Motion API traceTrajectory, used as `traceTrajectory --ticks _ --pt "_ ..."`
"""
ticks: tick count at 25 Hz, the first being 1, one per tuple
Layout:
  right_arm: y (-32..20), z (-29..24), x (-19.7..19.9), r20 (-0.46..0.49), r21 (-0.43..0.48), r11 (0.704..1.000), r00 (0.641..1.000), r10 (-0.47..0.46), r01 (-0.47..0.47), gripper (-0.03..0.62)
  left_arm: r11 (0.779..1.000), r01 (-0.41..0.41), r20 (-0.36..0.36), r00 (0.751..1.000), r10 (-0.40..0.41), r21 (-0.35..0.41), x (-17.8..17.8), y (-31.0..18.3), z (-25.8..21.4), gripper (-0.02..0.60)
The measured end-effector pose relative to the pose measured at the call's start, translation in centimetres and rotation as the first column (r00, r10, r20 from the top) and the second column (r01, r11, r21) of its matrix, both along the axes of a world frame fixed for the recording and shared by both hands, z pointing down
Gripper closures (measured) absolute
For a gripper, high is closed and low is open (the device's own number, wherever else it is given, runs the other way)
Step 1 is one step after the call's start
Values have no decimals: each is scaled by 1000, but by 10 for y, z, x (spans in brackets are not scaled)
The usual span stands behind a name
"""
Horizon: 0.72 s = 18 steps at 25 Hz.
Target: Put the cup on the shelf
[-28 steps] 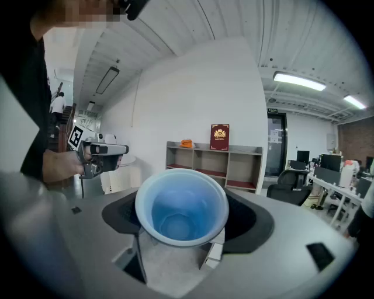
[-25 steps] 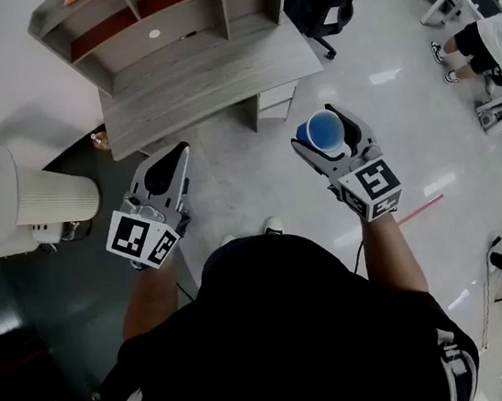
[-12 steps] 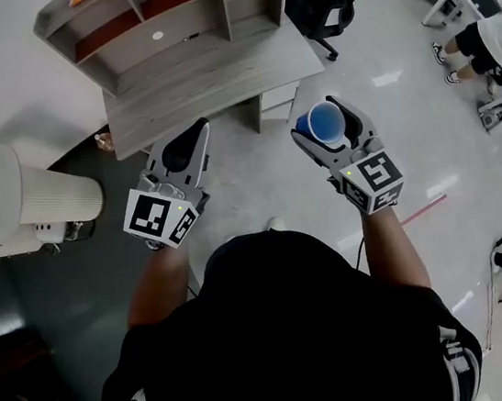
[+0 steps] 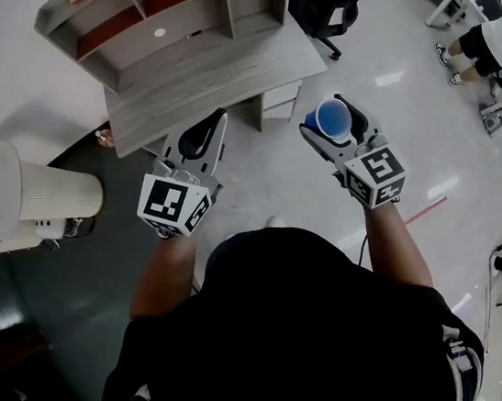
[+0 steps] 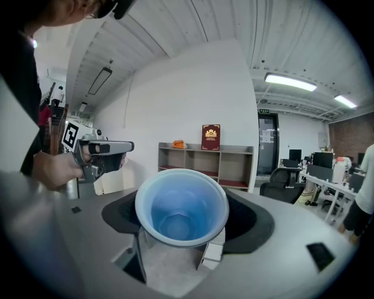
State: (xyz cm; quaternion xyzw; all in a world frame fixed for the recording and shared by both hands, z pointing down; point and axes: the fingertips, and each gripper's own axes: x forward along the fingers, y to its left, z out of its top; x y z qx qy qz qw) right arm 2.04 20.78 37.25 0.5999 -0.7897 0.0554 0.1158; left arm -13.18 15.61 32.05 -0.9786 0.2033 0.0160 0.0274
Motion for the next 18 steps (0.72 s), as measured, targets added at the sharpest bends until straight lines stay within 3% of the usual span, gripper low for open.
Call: traceTrajectory --ticks 18 --pt "-19 7 39 -2 -6 1000 1000 0 0 214 998 66 21 998 -66 11 27 -23 6 563"
